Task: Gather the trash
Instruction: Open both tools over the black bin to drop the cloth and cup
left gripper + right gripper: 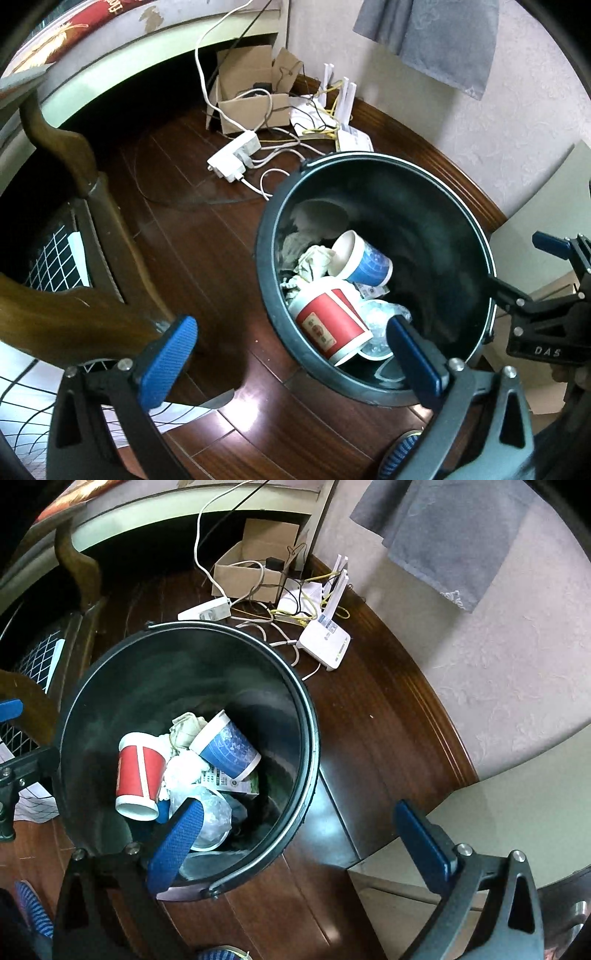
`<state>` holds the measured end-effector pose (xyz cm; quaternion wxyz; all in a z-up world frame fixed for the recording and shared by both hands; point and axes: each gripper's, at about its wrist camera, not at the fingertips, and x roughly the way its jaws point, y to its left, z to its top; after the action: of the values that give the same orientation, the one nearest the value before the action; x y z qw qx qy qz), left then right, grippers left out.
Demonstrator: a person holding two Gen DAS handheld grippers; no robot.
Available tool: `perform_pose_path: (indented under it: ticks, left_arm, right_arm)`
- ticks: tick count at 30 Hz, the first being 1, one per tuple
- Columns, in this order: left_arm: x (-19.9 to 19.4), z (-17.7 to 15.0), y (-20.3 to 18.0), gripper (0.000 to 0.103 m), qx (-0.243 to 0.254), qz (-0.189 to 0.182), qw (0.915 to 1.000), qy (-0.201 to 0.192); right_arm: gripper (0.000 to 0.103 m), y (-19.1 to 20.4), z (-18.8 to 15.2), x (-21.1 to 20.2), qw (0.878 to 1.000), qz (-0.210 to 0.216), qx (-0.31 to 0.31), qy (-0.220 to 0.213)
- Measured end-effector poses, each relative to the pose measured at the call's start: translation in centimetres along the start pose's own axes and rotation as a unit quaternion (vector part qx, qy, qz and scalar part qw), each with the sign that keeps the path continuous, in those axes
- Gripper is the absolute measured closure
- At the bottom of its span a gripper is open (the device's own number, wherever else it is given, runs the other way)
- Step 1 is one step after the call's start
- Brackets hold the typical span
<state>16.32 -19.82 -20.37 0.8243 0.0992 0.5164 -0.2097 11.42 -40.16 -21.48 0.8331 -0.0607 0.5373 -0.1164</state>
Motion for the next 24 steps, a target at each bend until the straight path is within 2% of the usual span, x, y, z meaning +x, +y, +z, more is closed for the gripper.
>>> perform_pose_path:
  ticks: [16, 24]
  left_arm:
    - [-2.1, -0.1, -0.7, 0.0, 0.008, 0.01, 0.9997, -0.018]
    - [-5.3, -0.9, -0.1, 0.0, 0.001, 0.014, 0.9991, -0.04]
  right_arm:
    - [0.0, -0.1, -0.1, -2.4, 1.0, -0.003, -0.004, -0.017]
    - [0.0, 0.4, -0.2, -5.4, 0.999, 0.002, -0.008, -0.039]
